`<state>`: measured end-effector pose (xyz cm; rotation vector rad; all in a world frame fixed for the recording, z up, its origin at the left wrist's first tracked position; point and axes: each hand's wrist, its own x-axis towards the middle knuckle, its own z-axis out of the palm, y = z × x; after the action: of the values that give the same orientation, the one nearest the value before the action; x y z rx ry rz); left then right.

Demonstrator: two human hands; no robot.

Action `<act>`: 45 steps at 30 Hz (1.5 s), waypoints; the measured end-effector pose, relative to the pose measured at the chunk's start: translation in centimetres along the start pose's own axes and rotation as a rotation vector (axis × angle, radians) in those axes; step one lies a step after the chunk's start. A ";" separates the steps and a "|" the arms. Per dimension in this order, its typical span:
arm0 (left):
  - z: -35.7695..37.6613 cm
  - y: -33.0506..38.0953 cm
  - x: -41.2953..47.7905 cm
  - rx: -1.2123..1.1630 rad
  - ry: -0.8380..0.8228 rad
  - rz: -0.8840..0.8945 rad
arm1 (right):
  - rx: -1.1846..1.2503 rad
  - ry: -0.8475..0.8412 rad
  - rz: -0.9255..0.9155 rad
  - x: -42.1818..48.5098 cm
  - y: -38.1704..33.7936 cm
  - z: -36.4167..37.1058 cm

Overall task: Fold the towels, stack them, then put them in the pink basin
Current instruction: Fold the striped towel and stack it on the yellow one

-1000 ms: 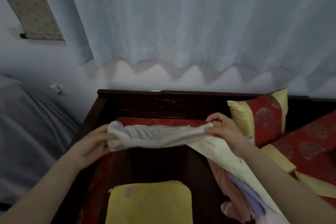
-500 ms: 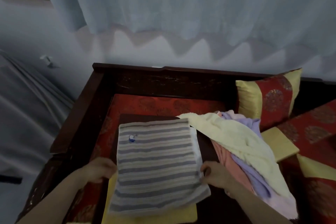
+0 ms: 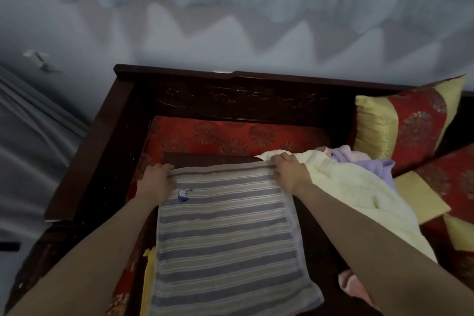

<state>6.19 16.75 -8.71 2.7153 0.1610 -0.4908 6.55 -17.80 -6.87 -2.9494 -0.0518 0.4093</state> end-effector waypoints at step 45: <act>0.1 1.4 2.1 0.012 -0.198 0.105 | 0.353 -0.005 -0.022 -0.2 4.9 3.1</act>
<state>8.36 15.50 -9.04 2.6496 -0.0375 -0.7262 5.51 -22.20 -10.62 -2.5983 -0.0112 0.3780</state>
